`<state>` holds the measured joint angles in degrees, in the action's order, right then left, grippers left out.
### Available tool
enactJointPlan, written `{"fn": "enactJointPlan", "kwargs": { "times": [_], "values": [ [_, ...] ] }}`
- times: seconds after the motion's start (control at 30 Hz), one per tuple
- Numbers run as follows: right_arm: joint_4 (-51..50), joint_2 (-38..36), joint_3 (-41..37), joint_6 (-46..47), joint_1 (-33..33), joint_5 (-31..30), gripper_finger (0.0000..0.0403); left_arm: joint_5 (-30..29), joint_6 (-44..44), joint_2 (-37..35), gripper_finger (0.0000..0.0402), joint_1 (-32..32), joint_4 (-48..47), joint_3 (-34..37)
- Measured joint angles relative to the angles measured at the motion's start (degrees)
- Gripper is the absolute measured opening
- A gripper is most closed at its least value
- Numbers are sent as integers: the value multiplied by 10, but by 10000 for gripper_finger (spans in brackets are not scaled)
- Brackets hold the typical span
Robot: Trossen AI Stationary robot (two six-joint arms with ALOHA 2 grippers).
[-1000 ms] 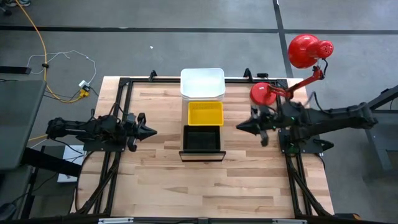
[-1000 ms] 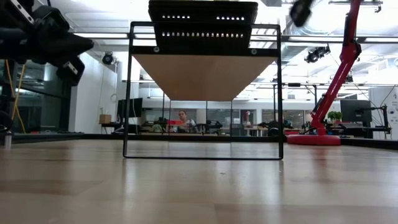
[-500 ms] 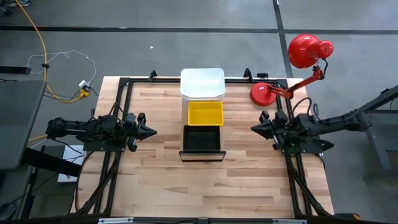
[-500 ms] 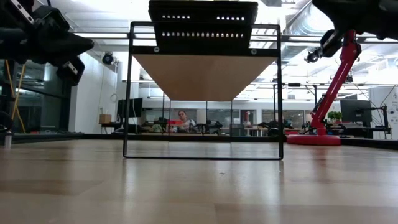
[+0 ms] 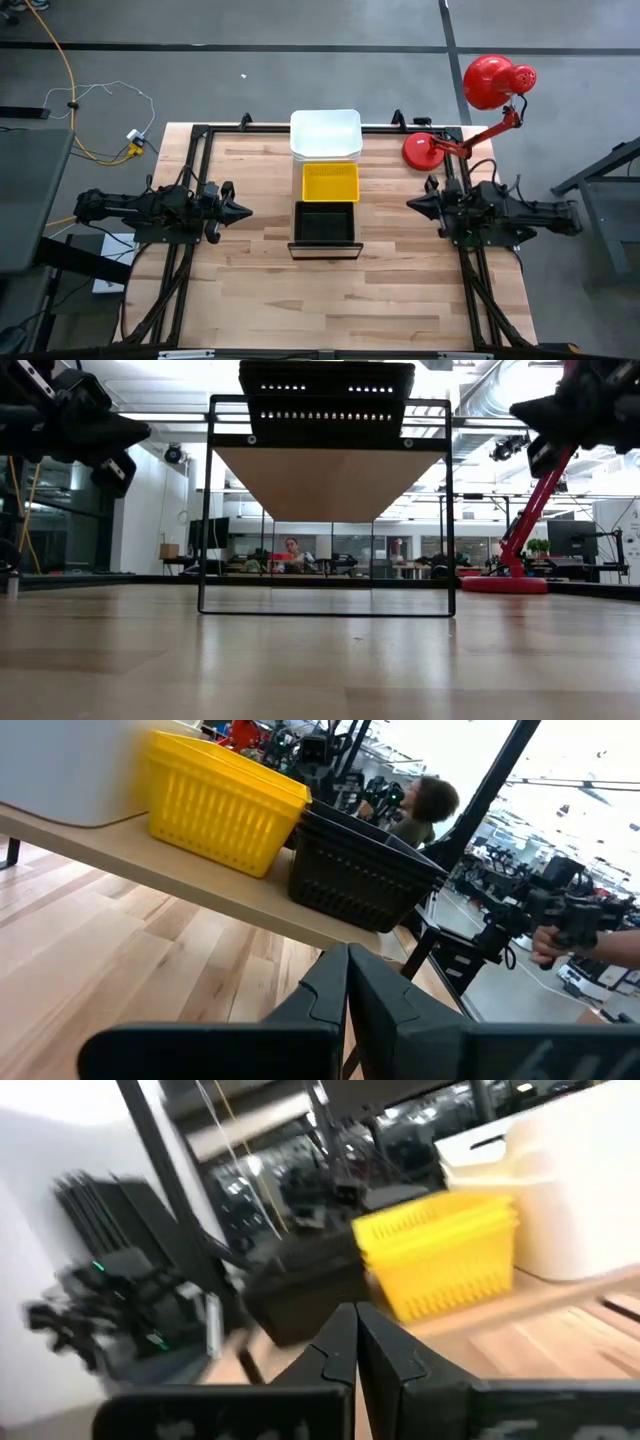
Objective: Stack baskets on shelf by color
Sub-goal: Return to Home Position
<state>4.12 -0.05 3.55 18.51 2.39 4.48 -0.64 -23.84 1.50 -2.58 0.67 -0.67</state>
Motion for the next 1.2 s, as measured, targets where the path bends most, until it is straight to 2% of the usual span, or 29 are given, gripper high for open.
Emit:
{"fn": "enactJointPlan", "kwargs": {
  "times": [0.27, 0.37, 0.47, 0.63, 1.2],
  "values": [
    [-78, 6, 0, -25, -6, -110, 0, 0, 0, 0, 1, 0, 0, 0],
    [-111, 11, 2, -5, -5, -148, 0, 0, 0, 0, 1, 0, 0, 0],
    [-113, 28, 2, 6, -5, -154, 0, 0, 0, 0, 1, 0, 0, 0],
    [-114, 50, 2, -45, -5, -154, 0, 0, 0, 0, 1, 0, 0, 0],
    [-114, 53, 2, -20, -5, -152, 0, 0, 0, 0, 1, 0, 0, 0]
  ]
}}
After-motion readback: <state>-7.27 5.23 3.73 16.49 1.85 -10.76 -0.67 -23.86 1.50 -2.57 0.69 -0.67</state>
